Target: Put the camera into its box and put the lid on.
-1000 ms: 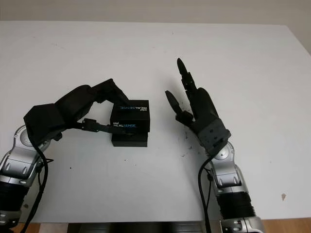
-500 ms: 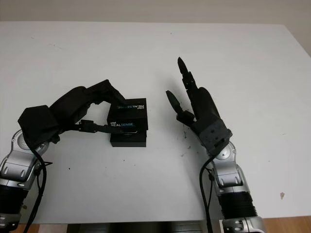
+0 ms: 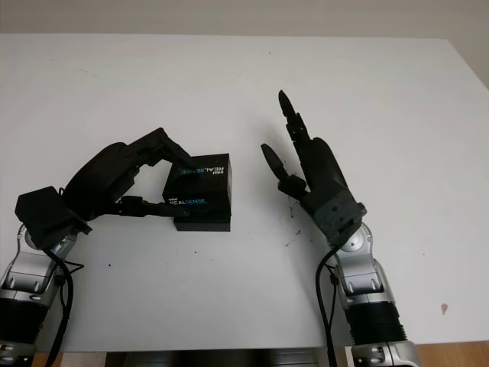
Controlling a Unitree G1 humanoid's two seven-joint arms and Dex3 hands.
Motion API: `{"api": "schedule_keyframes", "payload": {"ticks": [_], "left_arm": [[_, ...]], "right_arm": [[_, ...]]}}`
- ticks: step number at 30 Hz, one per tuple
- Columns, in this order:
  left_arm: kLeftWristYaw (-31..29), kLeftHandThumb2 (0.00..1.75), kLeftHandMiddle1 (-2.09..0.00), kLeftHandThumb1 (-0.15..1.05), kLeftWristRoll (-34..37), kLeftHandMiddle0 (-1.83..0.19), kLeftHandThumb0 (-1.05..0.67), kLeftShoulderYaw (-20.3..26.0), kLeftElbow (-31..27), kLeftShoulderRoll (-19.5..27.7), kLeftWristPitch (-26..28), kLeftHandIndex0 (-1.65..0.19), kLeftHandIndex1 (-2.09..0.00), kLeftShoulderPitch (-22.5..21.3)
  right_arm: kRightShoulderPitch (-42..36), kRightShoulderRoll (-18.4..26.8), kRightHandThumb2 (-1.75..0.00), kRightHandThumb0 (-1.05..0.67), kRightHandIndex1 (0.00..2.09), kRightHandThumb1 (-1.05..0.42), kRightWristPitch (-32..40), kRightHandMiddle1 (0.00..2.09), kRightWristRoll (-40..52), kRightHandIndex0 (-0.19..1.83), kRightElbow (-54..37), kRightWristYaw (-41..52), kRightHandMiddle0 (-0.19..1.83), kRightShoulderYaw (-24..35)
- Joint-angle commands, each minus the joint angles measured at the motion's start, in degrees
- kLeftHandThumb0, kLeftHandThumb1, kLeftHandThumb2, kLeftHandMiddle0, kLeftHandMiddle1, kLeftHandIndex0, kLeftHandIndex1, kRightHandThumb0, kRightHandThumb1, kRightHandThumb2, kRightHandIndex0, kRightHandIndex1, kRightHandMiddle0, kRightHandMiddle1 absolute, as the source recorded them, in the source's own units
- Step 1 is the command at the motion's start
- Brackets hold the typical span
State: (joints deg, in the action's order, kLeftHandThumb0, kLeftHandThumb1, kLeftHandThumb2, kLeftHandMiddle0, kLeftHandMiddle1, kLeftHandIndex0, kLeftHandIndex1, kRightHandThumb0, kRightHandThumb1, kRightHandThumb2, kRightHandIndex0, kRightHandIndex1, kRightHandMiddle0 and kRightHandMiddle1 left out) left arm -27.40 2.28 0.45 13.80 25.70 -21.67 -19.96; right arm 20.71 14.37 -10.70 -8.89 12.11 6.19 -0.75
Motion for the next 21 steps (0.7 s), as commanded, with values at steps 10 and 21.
{"api": "schedule_keyframes", "payload": {"ticks": [10,21], "left_arm": [[0.8,0.12,-1.53,1.05,-1.5,-0.25,-0.26,0.0,3.5,-0.5,-6.1,-0.18,-1.42,0.7],[1.7,0.10,-1.54,1.05,-2.4,-0.26,-0.27,0.0,4.8,-0.8,-7.0,-0.19,-1.43,0.9]], "right_arm": [[-0.7,0.5,-0.59,-0.70,0.05,-1.05,0.0,0.06,0.3,-0.04,-0.4,0.1,-0.04,0.4],[-0.6,0.6,-0.59,-0.69,0.05,-1.05,-0.9,0.05,0.9,-0.05,0.0,0.4,-0.04,0.3]]}}
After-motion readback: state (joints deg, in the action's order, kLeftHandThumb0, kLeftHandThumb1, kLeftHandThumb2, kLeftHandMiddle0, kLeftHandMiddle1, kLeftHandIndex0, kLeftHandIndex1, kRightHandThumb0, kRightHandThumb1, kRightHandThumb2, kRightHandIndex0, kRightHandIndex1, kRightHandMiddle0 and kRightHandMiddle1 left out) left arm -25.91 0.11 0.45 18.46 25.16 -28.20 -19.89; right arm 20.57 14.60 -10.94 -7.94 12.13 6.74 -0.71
